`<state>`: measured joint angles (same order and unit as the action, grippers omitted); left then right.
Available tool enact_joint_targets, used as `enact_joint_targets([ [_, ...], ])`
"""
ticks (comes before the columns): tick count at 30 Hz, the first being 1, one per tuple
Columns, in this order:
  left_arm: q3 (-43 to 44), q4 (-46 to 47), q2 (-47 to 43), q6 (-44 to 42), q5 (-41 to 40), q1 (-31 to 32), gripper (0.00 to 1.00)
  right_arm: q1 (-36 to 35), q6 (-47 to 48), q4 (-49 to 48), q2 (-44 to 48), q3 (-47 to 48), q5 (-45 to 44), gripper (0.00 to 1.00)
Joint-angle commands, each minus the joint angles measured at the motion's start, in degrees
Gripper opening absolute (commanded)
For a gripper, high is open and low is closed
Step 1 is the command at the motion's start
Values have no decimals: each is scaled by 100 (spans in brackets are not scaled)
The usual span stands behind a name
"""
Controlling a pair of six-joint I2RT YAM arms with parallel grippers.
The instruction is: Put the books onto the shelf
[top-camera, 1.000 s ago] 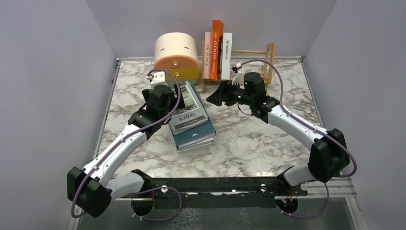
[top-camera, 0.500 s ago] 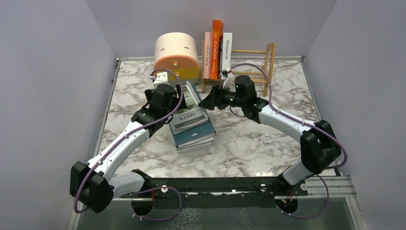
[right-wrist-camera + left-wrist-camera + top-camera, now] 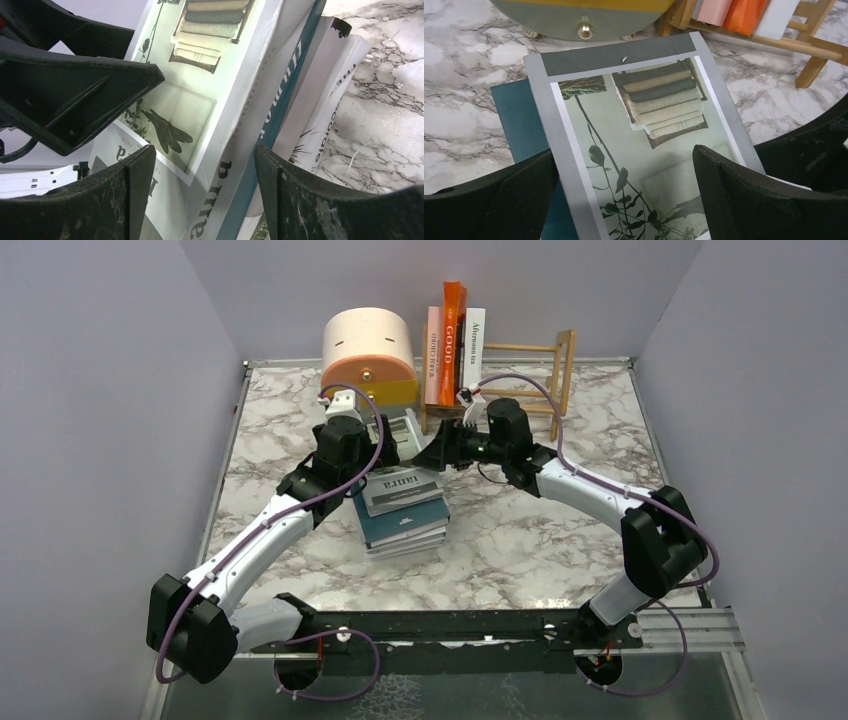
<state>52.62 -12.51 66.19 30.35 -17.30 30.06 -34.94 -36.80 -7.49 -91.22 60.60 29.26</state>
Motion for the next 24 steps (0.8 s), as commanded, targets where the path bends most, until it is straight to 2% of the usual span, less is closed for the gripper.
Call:
enact_joint_targets([
  [1,-96,380,-73,148,445,-12,99,-33,27,-137,-77,-13,-10,72],
  [5,-212,605,-100,195,658,-10,99,24,109,-132,-81,-61,139,79],
  [24,-763,1874,97,271,1522,7,99,303,-313,-771,60,-490,885,78],
])
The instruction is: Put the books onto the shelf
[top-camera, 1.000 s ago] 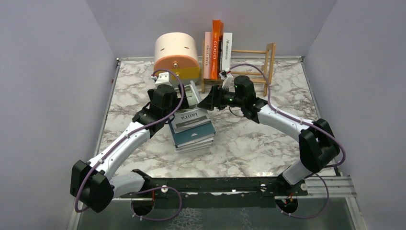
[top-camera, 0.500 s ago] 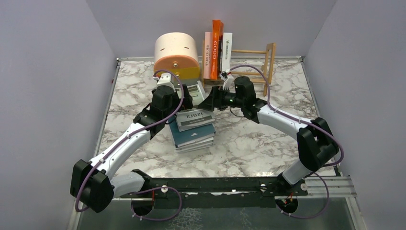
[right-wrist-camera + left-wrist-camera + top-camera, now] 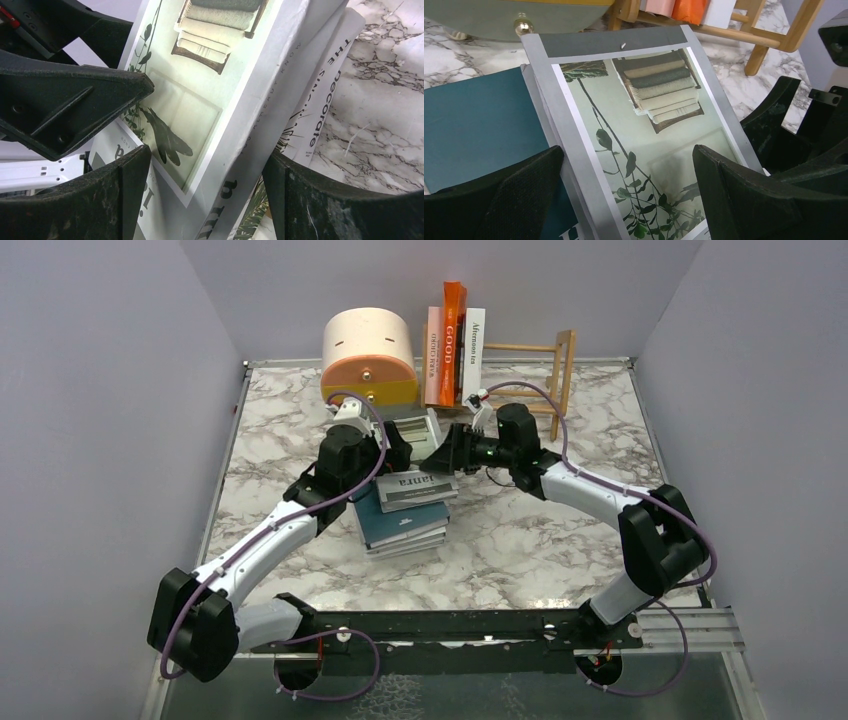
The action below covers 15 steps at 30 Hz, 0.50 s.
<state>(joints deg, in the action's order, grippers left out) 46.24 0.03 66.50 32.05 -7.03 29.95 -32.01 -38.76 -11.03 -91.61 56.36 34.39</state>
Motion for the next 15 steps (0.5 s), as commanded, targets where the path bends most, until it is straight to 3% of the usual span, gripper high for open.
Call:
enact_joint_targets([
  [1,-141,695,84,112,527,31,99,15,-124,-424,112,-76,381,77],
  [15,137,1275,736,213,674,370,99,185,-127,-361,528,-213,297,67],
])
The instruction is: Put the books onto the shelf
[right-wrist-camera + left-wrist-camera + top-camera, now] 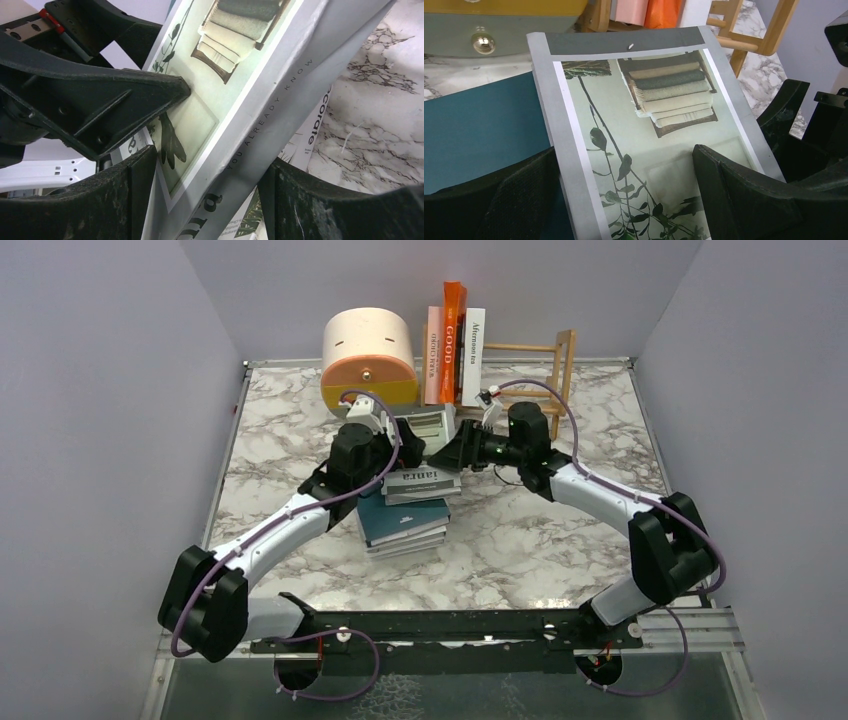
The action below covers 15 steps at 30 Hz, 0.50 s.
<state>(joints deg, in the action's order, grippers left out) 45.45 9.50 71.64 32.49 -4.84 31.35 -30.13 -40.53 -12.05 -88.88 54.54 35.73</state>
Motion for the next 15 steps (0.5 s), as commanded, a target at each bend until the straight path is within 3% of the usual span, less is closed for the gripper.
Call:
enact_joint_targets([
  [1,270,358,268,170,451,255,99,3,66,-254,284,-39,161,67],
  [15,536,863,523,37,340,609,99,225,-82,-351,506,-130,413,59],
])
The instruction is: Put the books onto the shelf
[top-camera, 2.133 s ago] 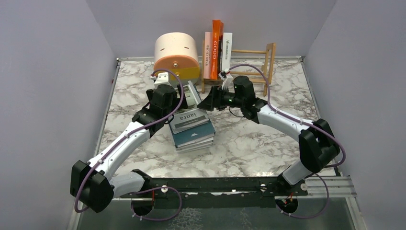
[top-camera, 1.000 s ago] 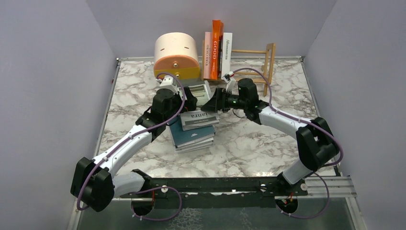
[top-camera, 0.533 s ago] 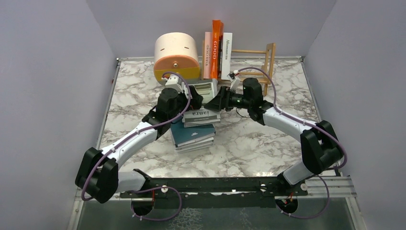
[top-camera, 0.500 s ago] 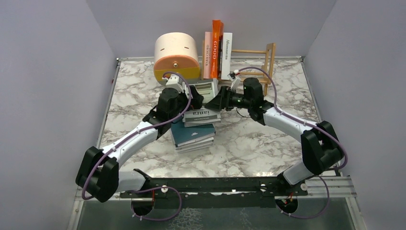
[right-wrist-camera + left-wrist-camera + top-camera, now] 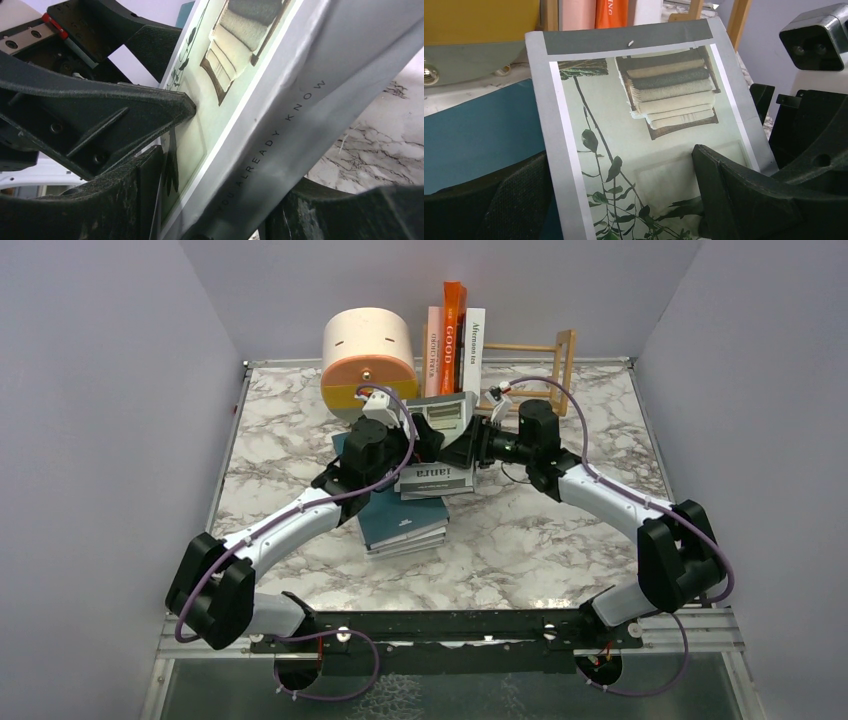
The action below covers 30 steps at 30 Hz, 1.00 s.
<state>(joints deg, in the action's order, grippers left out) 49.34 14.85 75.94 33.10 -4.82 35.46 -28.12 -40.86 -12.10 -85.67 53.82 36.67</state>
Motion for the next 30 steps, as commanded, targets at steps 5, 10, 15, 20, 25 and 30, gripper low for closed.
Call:
enact_joint_targets([
  [5,159,407,47,-111,240,259,99,65,-32,-315,253,-103,288,46],
  [10,245,366,-220,-396,-147,264,99,118,7,-253,354,-135,261,31],
  [15,802,-577,-398,-724,-1183,259,99,181,72,-162,535,-133,215,22],
  [20,1277,-1534,-523,-890,-2165,259,99,256,153,-73,782,-95,153,18],
  [25,1077,-1799,-996,-885,-2626,259,99,396,287,230,1105,68,48,16],
  [30,708,-1796,-1499,-896,-2746,259,99,571,600,751,1486,457,-327,13],
])
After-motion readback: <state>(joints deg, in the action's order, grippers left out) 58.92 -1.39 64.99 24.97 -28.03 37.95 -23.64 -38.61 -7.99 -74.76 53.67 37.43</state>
